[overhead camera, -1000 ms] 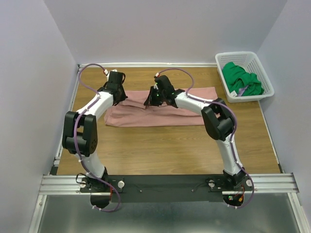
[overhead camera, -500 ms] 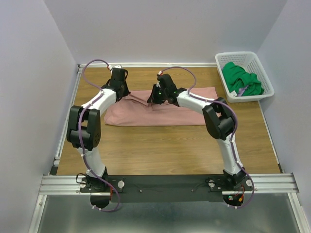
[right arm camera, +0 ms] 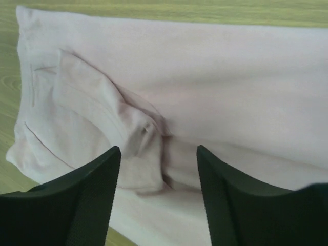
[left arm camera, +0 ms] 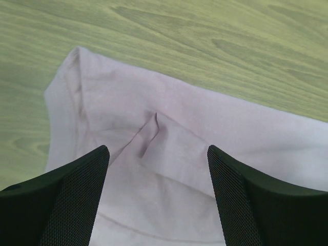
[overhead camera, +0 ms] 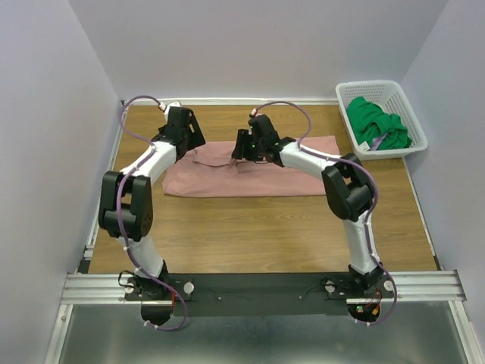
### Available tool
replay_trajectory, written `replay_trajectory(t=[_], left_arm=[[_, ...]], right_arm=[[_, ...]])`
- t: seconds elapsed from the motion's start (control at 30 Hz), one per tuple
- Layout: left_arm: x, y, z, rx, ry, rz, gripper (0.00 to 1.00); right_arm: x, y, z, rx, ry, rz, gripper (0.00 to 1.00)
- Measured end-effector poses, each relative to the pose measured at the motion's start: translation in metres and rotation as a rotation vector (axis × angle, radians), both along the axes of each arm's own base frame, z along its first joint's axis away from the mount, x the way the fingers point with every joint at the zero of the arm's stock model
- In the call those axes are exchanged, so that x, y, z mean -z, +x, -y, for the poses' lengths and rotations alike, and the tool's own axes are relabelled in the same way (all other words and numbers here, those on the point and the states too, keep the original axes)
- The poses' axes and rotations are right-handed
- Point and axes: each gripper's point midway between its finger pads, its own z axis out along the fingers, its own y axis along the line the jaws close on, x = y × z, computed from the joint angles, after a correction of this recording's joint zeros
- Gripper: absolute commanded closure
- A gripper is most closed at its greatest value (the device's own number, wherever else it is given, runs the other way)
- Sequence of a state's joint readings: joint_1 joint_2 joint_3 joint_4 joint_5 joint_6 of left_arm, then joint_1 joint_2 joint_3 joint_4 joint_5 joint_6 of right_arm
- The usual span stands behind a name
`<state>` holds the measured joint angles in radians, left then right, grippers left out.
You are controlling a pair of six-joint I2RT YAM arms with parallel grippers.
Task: Fold and stack the t-shirts
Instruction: Fold the tshirt
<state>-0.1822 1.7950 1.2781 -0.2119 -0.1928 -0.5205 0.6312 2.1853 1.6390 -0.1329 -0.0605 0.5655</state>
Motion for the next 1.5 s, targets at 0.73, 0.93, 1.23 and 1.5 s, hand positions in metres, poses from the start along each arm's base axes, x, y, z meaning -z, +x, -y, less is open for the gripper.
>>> replay_trajectory(t=[0.73, 0.93, 1.23, 1.5], left_arm=[[0.066, -0.159, -0.074, -0.343, -0.116, -0.195, 0.37], [0.082, -0.159, -0.075, -0.369, -0.138, -0.227, 0.65], [0.087, -0.163, -0.091, -0.443, -0.197, -0.223, 0.84], [0.077, -0.192, -0.105, -0.498, -0.216, -0.217, 0.44]], right_arm=[[0.004, -0.085, 0.295, 0.516, -0.034, -0.153, 0.41], [0.030, -0.100, 0.329, 0.627, -0.005, -0.251, 0.46], [0.046, -0.110, 0.349, 0.737, 0.063, -0.317, 0.51], [0.041, -0.143, 0.347, 0.733, 0.040, -0.368, 0.45]])
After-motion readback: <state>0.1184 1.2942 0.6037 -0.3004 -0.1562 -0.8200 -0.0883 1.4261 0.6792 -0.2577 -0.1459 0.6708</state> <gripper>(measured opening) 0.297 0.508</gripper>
